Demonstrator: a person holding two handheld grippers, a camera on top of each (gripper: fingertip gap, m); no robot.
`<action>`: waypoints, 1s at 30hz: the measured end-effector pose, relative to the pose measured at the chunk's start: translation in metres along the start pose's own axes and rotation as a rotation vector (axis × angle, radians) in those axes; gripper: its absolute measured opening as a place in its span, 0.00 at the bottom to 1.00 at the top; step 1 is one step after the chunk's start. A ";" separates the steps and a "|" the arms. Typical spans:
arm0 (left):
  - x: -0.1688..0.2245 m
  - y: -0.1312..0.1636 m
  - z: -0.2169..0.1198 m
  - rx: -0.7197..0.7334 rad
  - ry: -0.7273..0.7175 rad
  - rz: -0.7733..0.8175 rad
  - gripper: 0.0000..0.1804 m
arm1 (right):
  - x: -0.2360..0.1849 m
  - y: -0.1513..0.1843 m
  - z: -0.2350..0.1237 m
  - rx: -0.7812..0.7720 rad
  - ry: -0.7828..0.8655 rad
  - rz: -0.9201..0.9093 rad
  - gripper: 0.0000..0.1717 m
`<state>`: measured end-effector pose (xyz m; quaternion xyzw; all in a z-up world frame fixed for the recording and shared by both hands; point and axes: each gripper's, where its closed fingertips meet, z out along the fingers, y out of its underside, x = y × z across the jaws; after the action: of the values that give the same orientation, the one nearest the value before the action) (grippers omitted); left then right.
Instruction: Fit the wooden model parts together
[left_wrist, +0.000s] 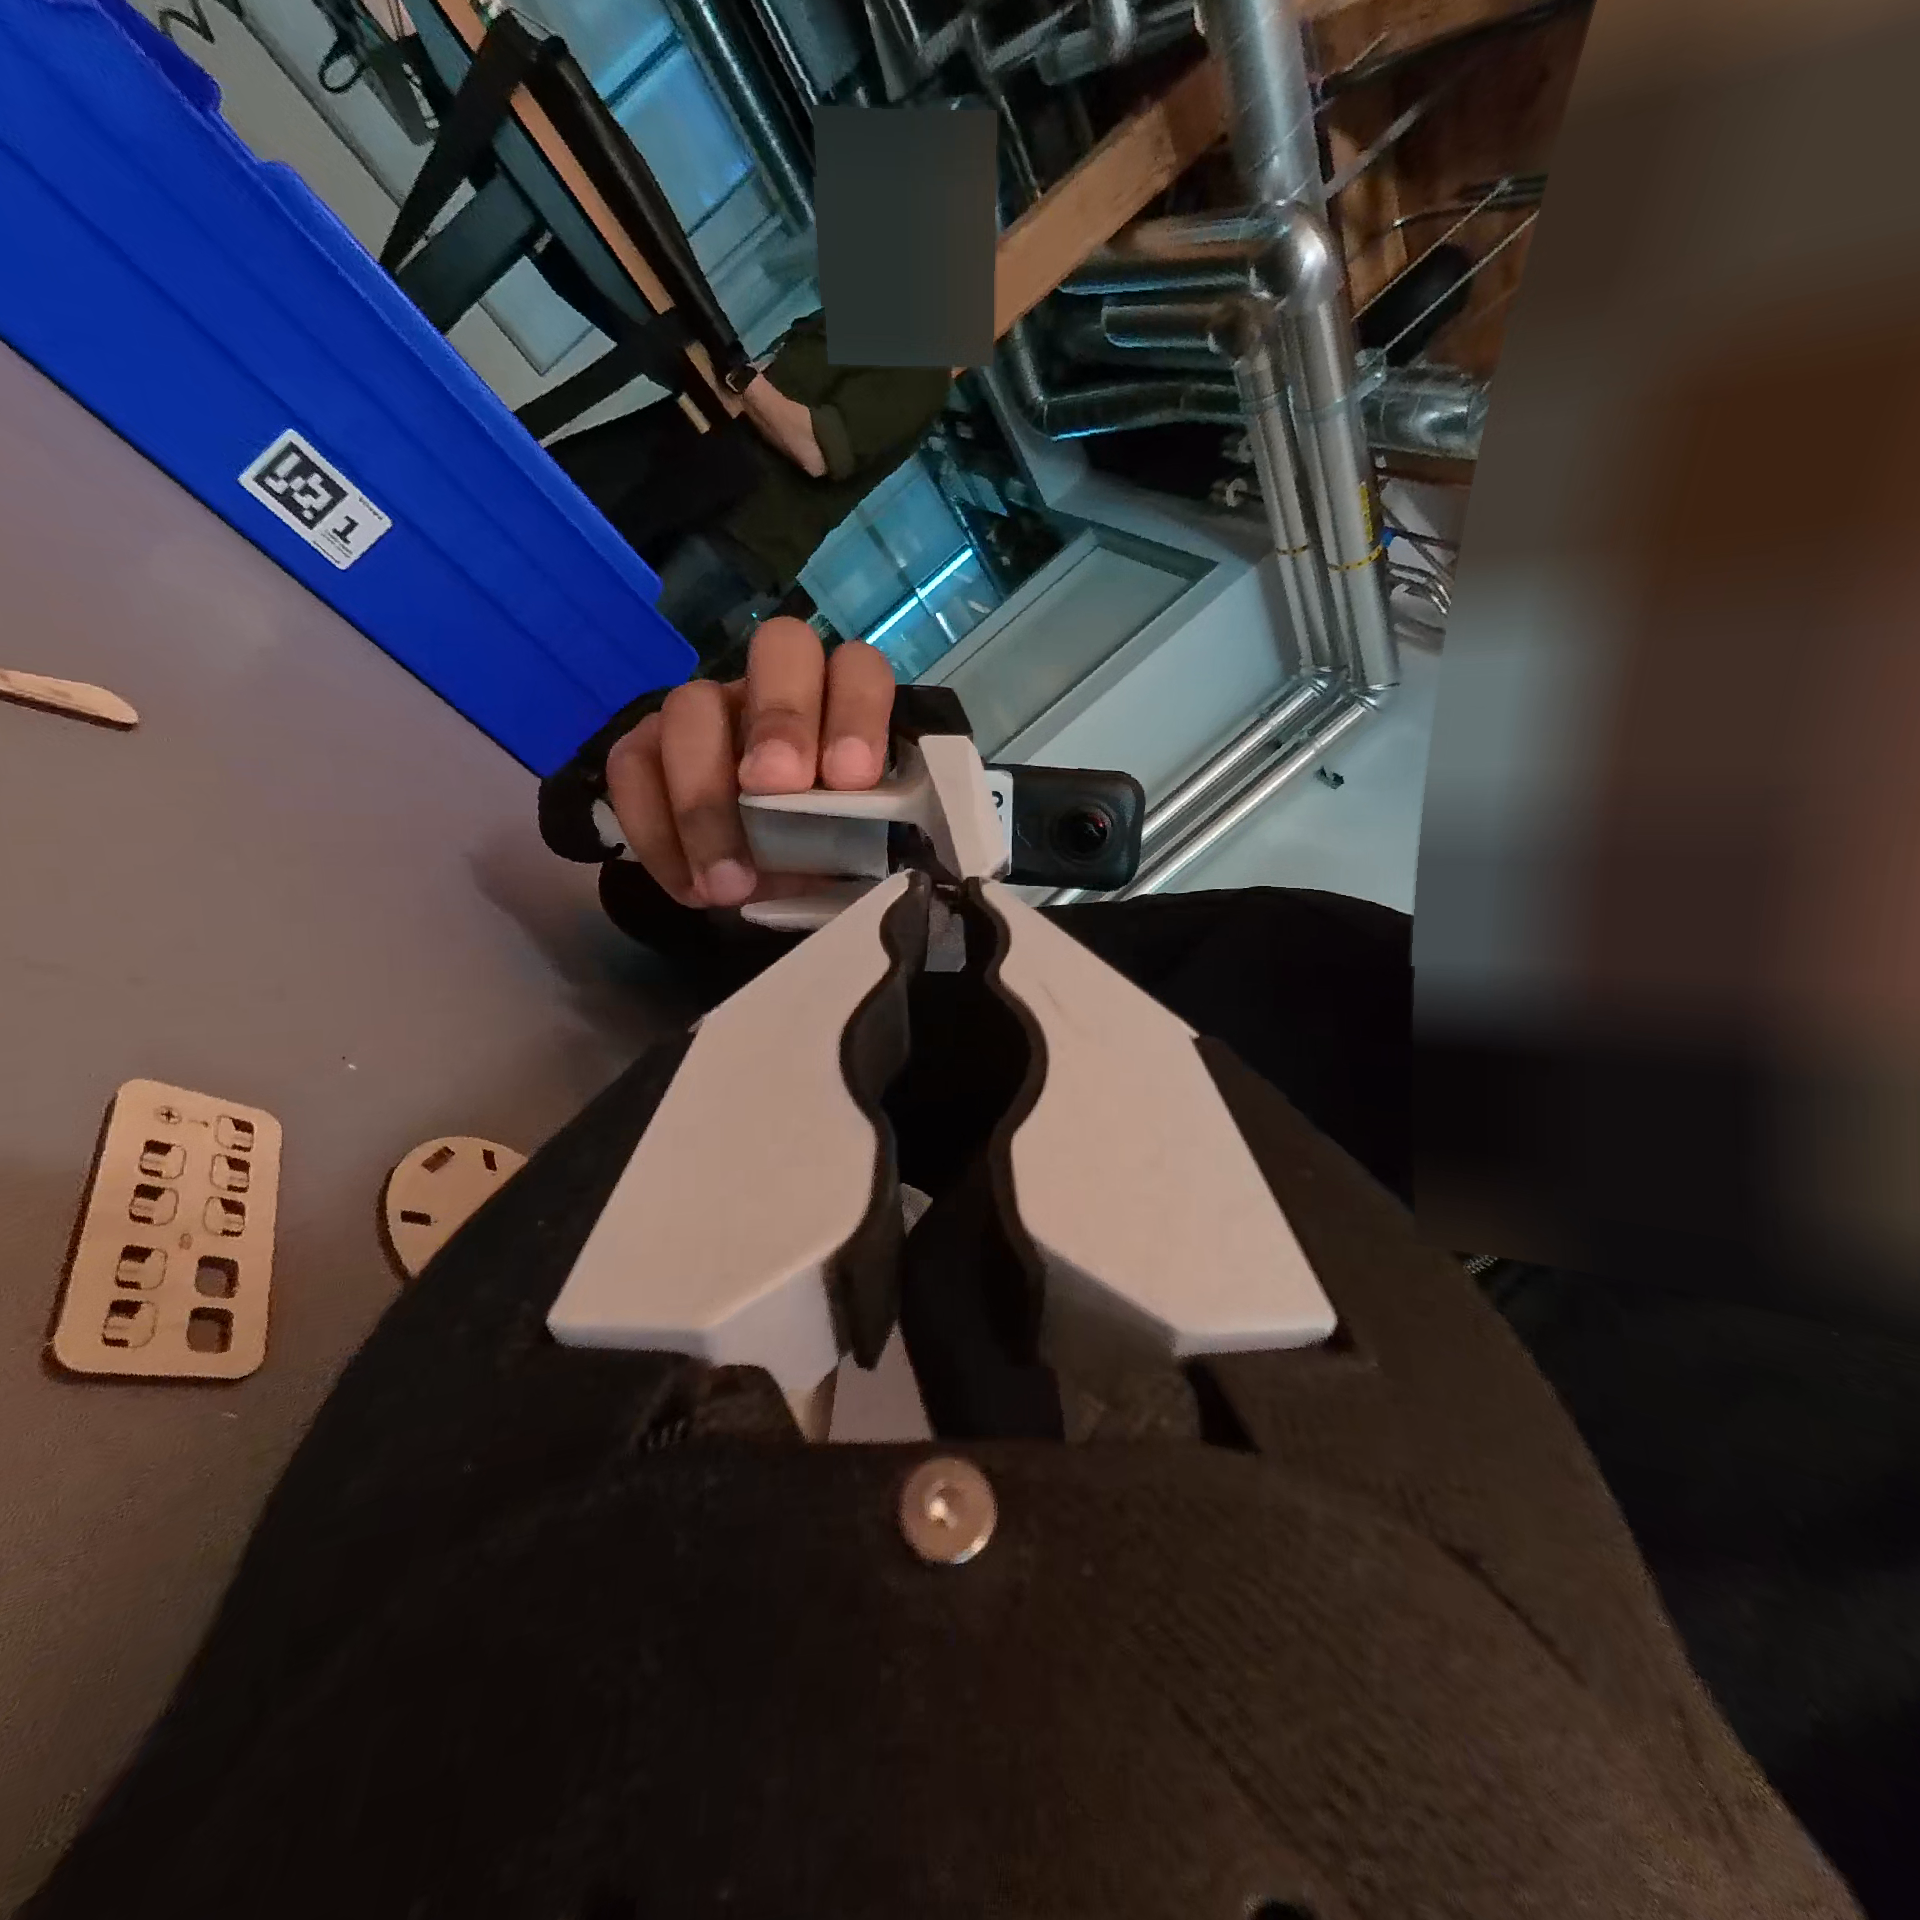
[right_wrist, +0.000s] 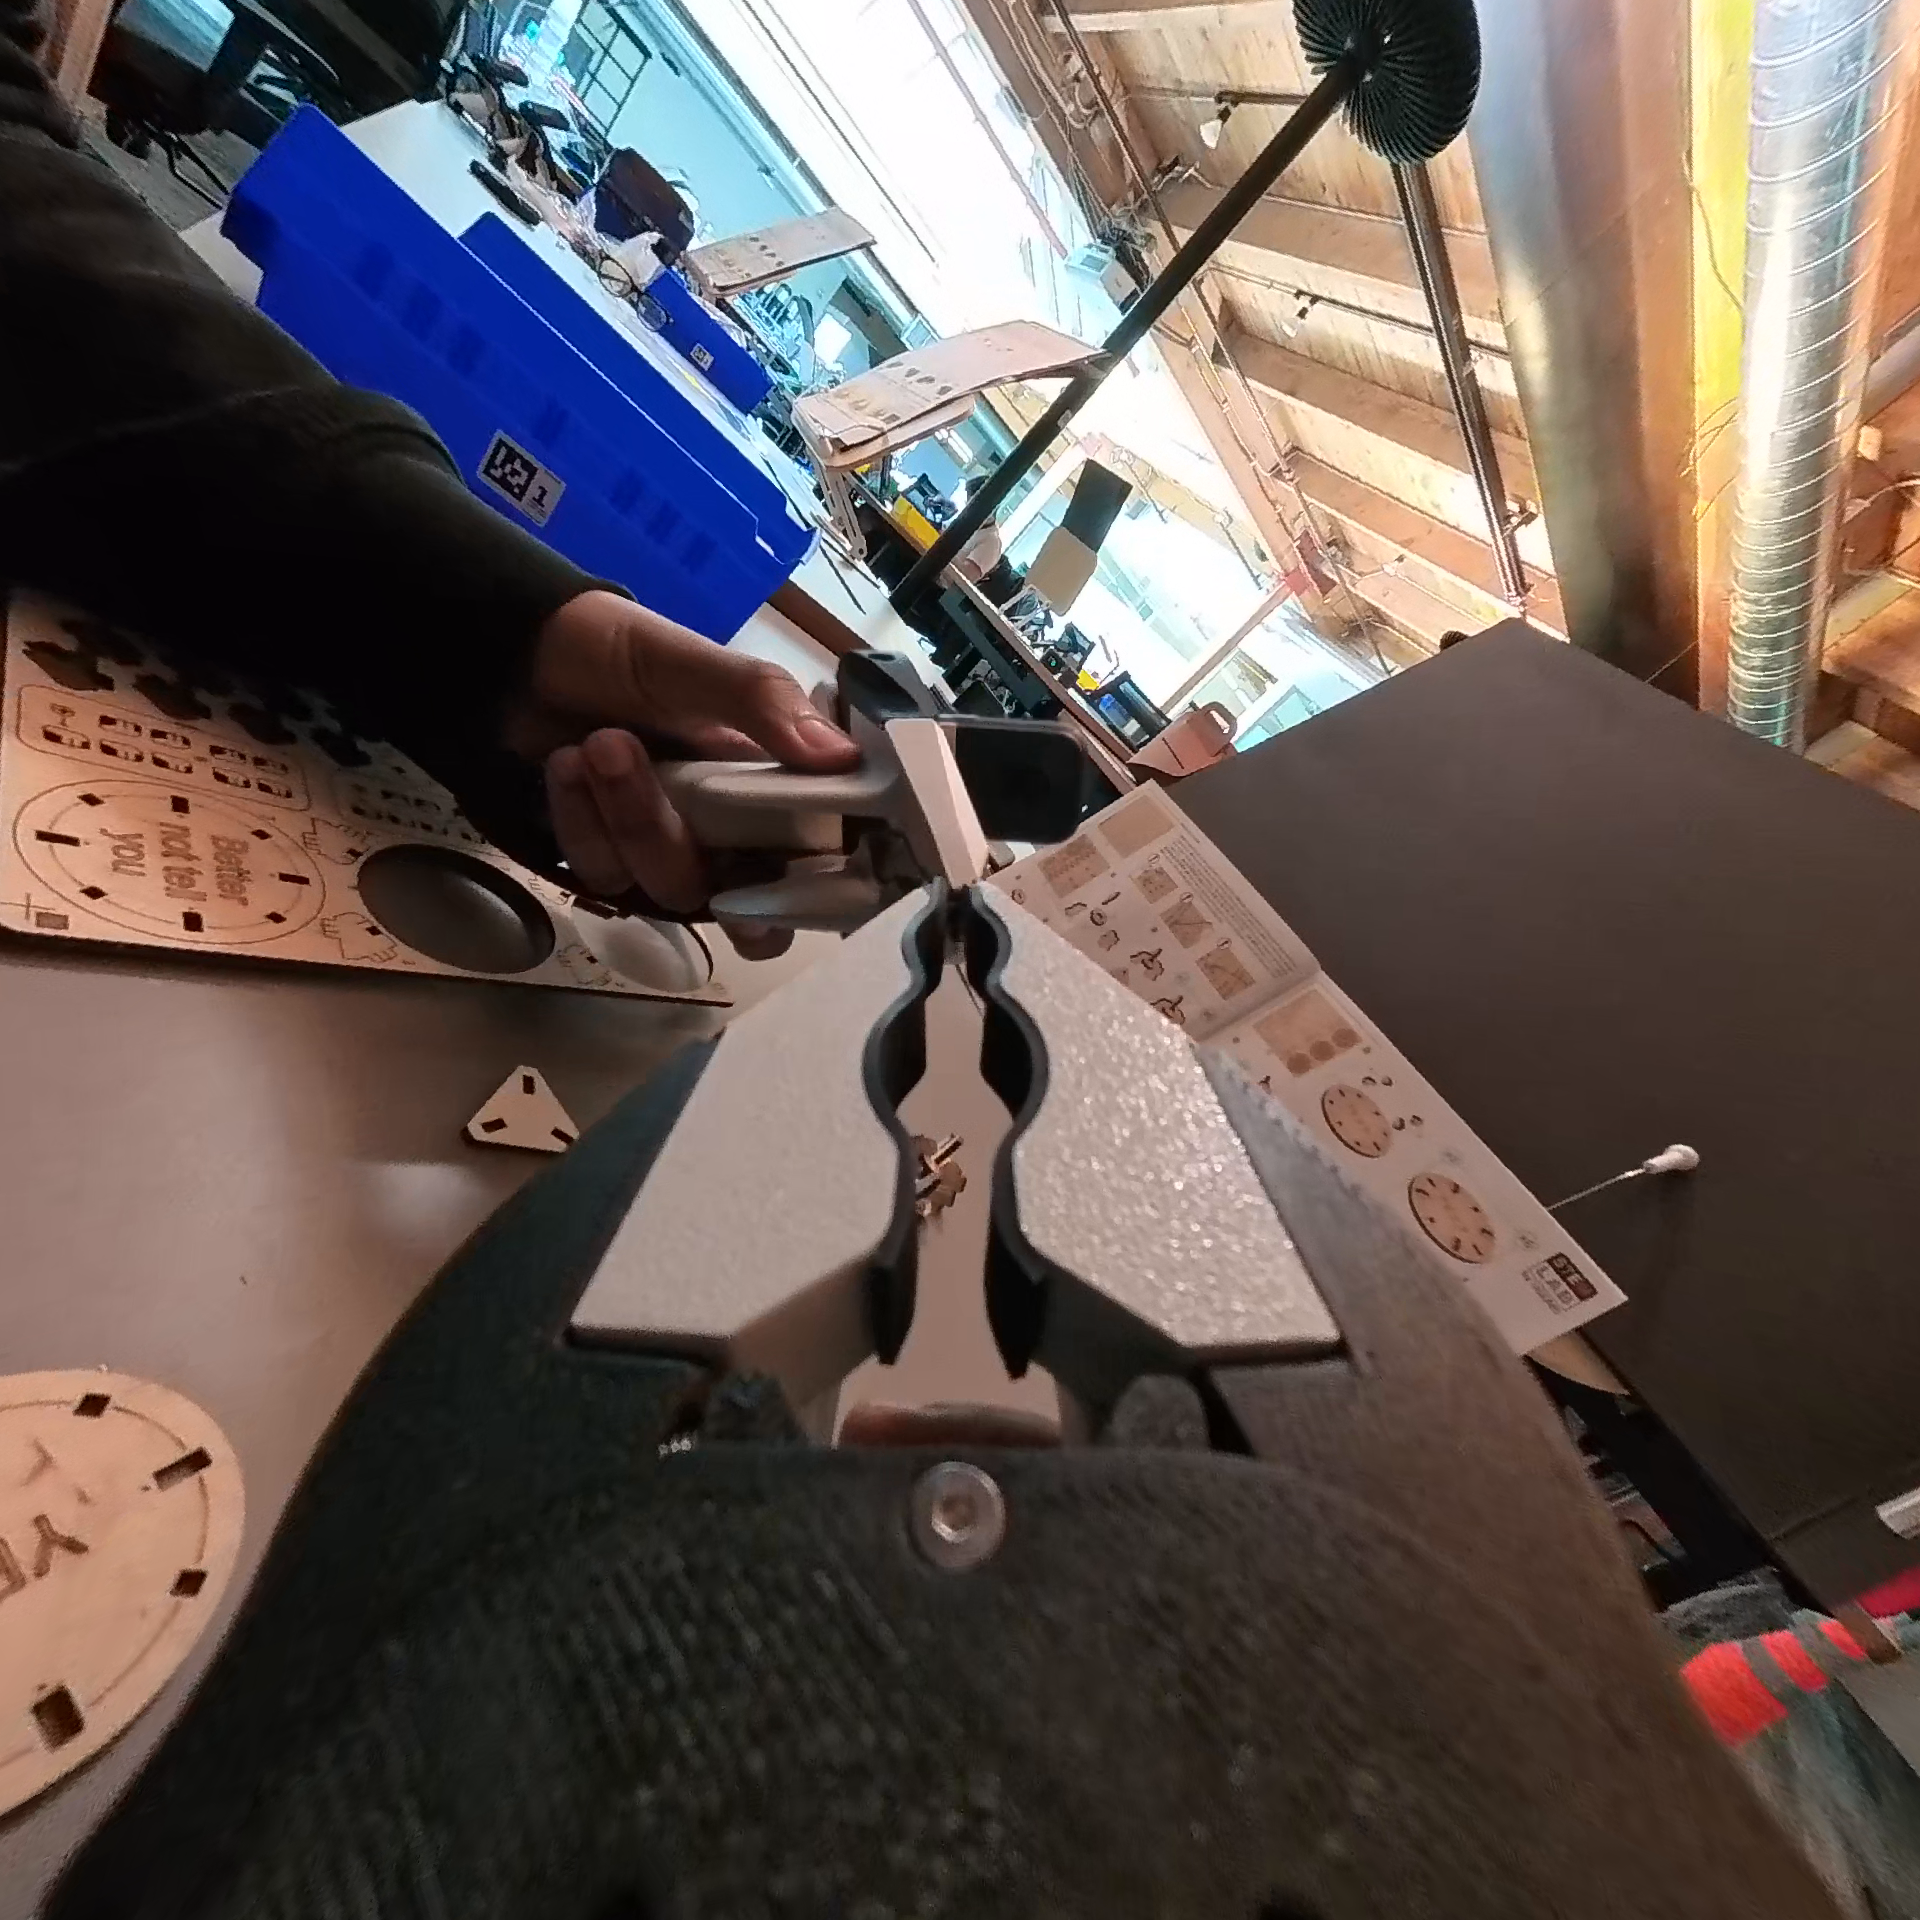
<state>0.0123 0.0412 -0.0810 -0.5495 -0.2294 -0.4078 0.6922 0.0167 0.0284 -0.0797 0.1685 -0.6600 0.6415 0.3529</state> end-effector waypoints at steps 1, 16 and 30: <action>0.000 0.000 0.000 -0.002 0.005 -0.009 0.02 | 0.000 0.000 0.000 0.002 -0.002 0.002 0.00; 0.001 -0.004 -0.005 0.036 0.056 -0.074 0.00 | 0.008 0.004 -0.001 -0.018 0.034 0.035 0.03; -0.008 -0.016 -0.017 0.084 -0.074 0.060 0.00 | 0.003 0.085 -0.006 -0.427 -0.049 0.588 0.20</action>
<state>-0.0074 0.0267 -0.0823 -0.5413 -0.2552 -0.3562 0.7176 -0.0410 0.0454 -0.1402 -0.0908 -0.8077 0.5589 0.1646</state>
